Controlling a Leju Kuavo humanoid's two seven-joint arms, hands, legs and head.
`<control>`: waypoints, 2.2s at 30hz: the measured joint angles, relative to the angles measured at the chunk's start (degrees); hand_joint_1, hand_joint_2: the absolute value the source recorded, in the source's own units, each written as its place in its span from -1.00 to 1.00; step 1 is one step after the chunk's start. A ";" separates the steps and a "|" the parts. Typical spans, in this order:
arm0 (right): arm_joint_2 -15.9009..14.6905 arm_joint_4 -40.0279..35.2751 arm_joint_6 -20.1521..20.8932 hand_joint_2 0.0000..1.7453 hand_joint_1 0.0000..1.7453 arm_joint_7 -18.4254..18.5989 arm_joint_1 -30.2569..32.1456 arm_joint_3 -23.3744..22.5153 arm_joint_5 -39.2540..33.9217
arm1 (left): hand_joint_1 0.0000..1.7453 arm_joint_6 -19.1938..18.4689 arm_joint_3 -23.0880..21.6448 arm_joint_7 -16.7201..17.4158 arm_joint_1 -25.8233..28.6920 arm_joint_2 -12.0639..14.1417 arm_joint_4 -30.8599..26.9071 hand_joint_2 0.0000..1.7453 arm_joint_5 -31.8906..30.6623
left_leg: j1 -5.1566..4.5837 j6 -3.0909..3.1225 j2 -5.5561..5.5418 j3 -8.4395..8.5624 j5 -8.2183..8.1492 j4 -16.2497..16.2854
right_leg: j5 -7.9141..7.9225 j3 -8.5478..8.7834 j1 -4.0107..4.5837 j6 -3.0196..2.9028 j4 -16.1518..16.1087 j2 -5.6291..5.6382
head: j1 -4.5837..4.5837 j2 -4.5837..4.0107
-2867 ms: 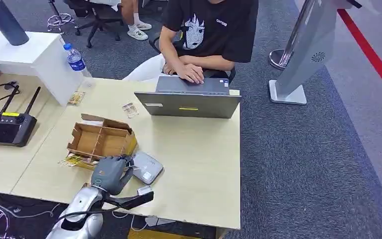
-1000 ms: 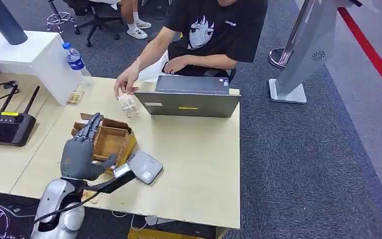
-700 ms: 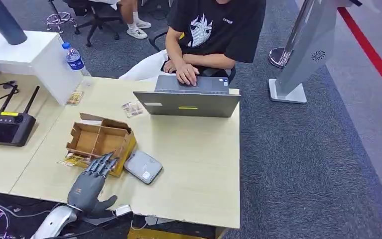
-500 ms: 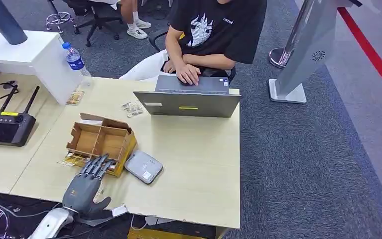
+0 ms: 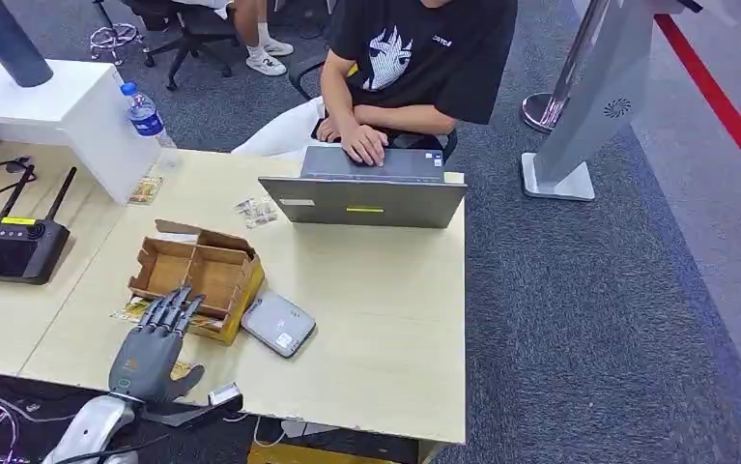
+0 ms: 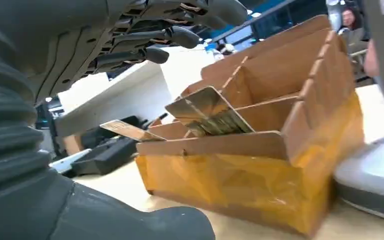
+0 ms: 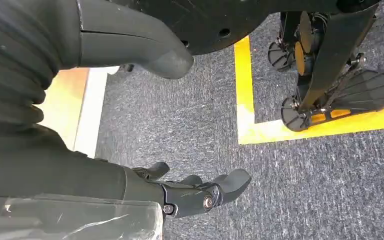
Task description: Pass the card to the sensor for recognition and then transmit it.
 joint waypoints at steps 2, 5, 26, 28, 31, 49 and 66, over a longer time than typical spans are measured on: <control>0.09 -0.04 0.00 1.00 -1.00 -0.02 0.00 -0.02 0.22 | -1.00 0.13 0.72 0.00 -0.31 -0.28 0.59 1.00 -0.29 | 0.00 0.00 0.00 0.00 0.00 0.00 | 0.00 0.00 0.00 0.00 0.00 0.00 | 0.00 0.00; 0.17 -0.11 0.00 1.00 -1.00 -0.02 0.00 -0.02 0.29 | -1.00 0.11 1.62 0.00 -0.83 -0.68 1.71 1.00 -0.98 | 0.00 0.00 0.00 -0.01 0.00 0.00 | 0.00 0.00 0.00 0.00 0.00 0.00 | 0.00 0.00; 0.61 -0.61 0.31 1.00 -1.00 -0.09 -0.01 -0.13 1.60 | -1.00 2.89 6.19 -0.04 -4.62 -3.06 7.02 1.00 -4.22 | -0.01 0.02 0.00 -0.01 0.01 0.00 | 0.00 -0.01 0.00 0.00 0.00 0.00 | 0.00 0.00; 0.68 -0.66 0.35 1.00 -1.00 -0.09 -0.01 -0.15 1.60 | -1.00 2.93 6.45 -0.13 -4.88 -3.34 7.35 1.00 -4.24 | -0.01 0.02 0.00 -0.02 0.01 0.00 | 0.00 -0.01 0.00 0.00 0.00 0.00 | -0.02 0.00; 0.70 -0.70 0.37 1.00 -1.00 -0.13 -0.01 -0.20 1.62 | -1.00 2.93 6.67 -0.17 -5.11 -3.71 7.85 1.00 -4.24 | -0.01 0.02 0.00 -0.01 0.01 0.00 | 0.00 -0.01 0.00 0.00 0.00 0.00 | 0.00 0.00; 0.76 -0.90 0.70 1.00 -1.00 -0.33 -0.01 -1.14 2.45 | 1.00 2.87 6.80 -0.85 -6.83 -4.44 10.23 1.00 -3.56 | -0.01 0.02 -0.01 0.00 0.01 0.00 | 0.00 0.02 -0.01 0.00 0.00 -0.01 | -0.02 0.00; 0.76 -1.05 0.33 1.00 -1.00 1.22 -0.07 -1.46 4.64 | 1.00 -2.64 12.13 -0.04 -14.12 -3.80 -0.28 1.00 -0.20 | 0.01 -0.01 -0.05 -0.03 0.13 0.00 | 0.10 -0.01 0.00 -0.05 0.02 -0.03 | -0.02 0.00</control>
